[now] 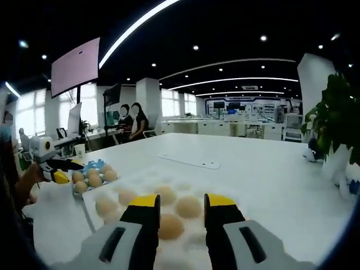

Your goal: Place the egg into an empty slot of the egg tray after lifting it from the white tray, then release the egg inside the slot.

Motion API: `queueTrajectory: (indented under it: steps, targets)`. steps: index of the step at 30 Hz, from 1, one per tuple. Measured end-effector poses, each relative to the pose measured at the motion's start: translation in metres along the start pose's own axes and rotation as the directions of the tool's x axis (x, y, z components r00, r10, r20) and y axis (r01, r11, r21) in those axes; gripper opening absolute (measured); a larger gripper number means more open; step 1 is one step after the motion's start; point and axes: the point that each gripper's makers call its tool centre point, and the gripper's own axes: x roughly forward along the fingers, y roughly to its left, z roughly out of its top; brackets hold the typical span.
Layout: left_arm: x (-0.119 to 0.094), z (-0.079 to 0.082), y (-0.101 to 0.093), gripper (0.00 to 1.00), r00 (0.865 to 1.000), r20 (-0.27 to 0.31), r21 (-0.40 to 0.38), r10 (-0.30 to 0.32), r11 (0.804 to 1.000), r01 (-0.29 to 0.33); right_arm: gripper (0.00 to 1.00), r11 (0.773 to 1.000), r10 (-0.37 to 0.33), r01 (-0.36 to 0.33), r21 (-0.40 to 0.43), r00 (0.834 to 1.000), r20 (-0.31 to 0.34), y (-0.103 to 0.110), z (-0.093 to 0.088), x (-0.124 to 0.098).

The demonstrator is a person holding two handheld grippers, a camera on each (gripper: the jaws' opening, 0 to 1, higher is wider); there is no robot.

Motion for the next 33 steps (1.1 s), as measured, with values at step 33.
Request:
queueTrajectory:
  steps: [33]
  targets:
    - [0.001, -0.006, -0.001, 0.58, 1.0, -0.024, -0.005, -0.002, 1.0, 0.002, 0.32, 0.988, -0.138, 0.128, -0.081, 0.982, -0.127, -0.039, -0.041, 0.021]
